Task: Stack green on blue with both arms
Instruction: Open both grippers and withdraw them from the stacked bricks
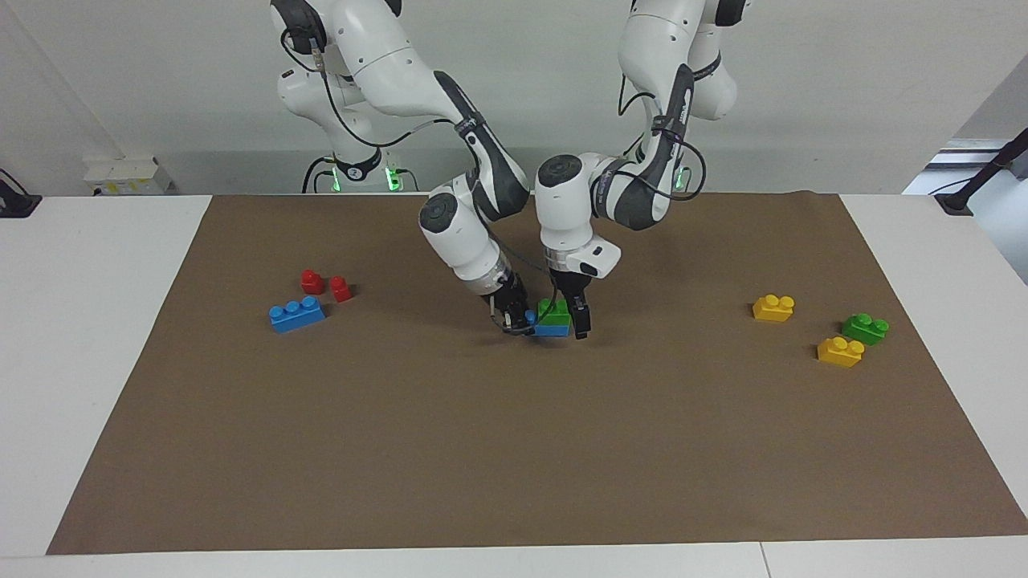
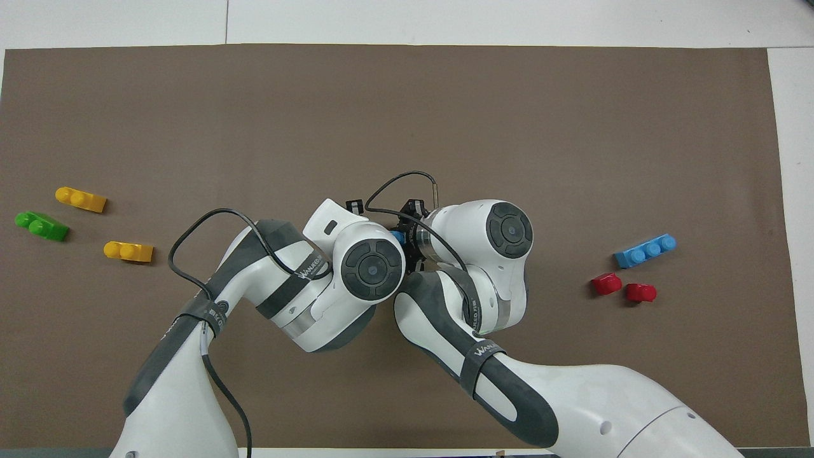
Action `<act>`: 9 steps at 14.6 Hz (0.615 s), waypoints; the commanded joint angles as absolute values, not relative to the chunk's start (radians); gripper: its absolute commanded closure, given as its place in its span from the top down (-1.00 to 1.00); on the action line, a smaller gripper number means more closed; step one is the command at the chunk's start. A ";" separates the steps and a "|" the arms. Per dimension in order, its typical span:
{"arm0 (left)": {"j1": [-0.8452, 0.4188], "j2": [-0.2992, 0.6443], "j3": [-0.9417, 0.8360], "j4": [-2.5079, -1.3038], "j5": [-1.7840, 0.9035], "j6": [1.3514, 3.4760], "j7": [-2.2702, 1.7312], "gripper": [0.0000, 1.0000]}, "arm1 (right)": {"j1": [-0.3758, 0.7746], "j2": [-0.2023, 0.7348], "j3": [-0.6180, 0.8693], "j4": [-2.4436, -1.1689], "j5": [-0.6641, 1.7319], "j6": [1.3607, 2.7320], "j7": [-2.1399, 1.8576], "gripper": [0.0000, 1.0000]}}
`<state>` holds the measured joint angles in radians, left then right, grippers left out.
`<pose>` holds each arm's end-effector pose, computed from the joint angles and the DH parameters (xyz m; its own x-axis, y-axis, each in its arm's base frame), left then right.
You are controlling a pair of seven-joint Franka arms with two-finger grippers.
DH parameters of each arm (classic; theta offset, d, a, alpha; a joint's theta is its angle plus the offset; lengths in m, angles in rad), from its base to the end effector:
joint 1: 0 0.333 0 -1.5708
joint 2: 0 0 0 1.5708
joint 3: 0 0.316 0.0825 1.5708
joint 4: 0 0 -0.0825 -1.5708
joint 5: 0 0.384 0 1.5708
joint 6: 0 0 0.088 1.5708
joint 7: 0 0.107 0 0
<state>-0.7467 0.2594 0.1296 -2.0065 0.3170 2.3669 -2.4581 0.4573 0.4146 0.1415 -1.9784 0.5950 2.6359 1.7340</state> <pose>0.4958 -0.3506 0.3389 -0.0627 0.9910 0.1185 0.9669 0.0309 0.2533 0.5330 0.3412 0.2798 -0.0574 -0.8951 -0.4421 -0.9955 0.0846 -0.0420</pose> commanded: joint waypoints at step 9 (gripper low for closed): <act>-0.465 0.176 0.123 -1.974 0.318 2.338 -1.918 1.00 | 0.192 0.339 0.135 -1.941 0.601 2.325 1.559 1.00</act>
